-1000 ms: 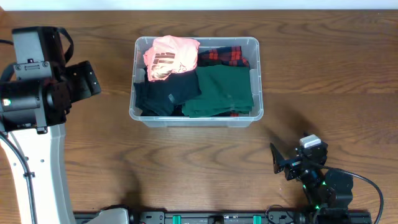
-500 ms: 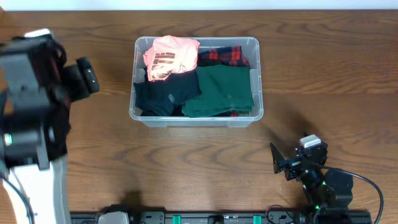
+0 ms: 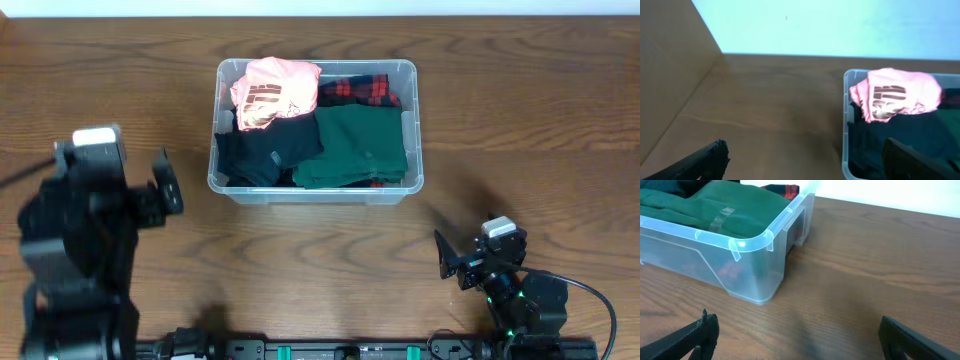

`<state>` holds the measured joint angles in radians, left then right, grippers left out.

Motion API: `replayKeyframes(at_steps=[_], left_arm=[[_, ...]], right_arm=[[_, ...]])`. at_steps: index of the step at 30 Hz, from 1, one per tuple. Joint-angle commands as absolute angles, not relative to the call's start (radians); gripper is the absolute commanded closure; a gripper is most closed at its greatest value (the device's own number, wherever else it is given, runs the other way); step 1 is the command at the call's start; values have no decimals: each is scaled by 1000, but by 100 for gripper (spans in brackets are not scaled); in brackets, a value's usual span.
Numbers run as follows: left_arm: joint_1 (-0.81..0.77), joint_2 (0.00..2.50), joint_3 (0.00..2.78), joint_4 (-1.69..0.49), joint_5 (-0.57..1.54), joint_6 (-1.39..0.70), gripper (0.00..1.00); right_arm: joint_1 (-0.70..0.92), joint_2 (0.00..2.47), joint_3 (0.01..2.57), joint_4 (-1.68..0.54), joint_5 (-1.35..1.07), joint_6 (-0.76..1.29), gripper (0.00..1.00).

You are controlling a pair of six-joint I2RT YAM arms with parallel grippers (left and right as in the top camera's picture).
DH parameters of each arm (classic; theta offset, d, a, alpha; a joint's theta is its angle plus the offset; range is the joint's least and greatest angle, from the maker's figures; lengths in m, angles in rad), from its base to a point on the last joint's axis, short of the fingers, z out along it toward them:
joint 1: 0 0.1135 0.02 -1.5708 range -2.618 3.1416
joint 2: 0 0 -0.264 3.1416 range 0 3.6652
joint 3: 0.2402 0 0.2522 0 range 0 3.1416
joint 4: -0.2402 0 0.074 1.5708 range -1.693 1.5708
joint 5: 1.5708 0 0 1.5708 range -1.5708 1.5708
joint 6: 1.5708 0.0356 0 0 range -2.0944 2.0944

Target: Pack container

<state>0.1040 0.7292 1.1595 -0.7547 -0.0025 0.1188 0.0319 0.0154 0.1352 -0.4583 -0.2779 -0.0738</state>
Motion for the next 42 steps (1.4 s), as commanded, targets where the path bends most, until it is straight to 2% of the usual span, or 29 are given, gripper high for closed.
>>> replayKeyframes(at_steps=[1,21,42], left_arm=[[107,633,1085,-737,16,138,2],[104,189,640,-667,104,138,2],[92,27,378,-548,125,138,2]], right_arm=[[27,9,130,-457,-285,-83,1],[27,9,130,-457,-285,-84,1],[27,9,130,-457,-285,-84,1]])
